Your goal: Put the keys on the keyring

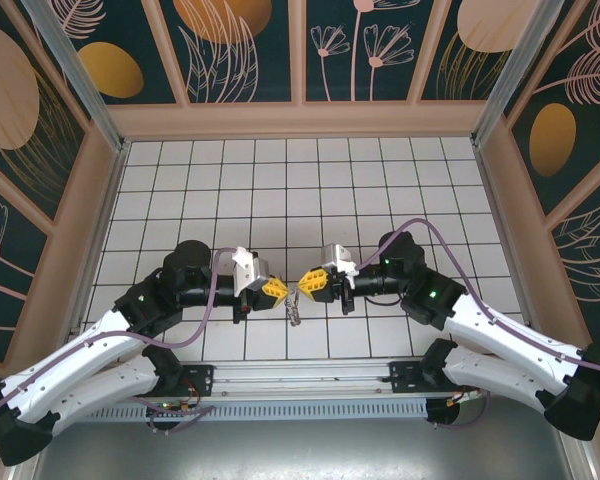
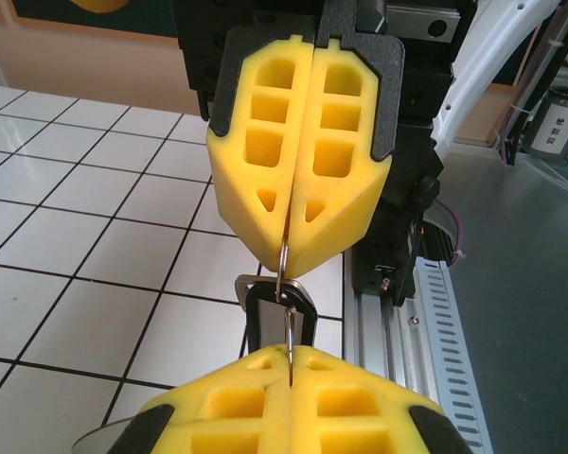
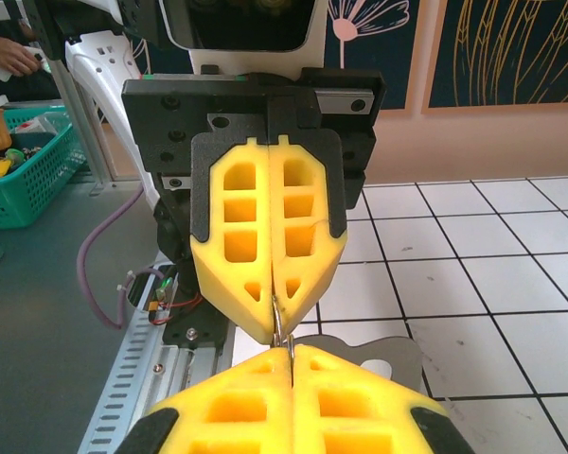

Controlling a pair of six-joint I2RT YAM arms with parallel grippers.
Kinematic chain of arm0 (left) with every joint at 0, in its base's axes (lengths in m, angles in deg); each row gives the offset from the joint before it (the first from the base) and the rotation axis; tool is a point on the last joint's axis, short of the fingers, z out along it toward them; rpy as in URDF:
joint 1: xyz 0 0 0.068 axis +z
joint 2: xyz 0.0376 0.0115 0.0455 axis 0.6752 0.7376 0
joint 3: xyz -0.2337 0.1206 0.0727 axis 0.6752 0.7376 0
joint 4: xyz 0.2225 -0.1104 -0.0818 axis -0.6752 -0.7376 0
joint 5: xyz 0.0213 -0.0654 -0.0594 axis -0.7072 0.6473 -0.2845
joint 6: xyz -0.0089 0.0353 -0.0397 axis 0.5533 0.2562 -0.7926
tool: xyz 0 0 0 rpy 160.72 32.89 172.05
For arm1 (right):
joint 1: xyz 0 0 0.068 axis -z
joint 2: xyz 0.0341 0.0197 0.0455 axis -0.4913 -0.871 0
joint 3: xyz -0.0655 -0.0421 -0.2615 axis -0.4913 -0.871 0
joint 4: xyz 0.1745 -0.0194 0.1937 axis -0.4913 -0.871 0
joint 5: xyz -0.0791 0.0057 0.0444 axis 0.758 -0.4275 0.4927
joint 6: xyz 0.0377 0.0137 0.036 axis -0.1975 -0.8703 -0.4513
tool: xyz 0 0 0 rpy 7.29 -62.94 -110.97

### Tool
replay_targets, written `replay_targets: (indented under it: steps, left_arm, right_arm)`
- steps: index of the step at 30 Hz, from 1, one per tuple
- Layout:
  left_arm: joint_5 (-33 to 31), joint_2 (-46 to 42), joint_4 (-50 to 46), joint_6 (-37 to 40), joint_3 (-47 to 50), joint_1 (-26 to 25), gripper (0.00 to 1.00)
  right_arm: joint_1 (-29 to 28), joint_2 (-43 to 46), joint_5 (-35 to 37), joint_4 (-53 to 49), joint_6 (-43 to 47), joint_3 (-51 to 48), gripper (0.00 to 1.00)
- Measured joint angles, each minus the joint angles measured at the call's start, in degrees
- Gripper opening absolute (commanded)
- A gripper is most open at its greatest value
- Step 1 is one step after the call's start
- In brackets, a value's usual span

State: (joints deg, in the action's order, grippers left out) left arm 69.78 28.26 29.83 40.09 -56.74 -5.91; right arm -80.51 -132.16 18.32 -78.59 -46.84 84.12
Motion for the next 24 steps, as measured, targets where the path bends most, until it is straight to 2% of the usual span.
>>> replay_targets:
  steps: [24]
  left_arm:
    - [0.0, 0.0, 0.0, 0.0, 0.0, 0.0, 0.00]
  right_arm:
    - [0.1, -0.4, -1.2, 0.0, 0.9, 0.0, 0.00]
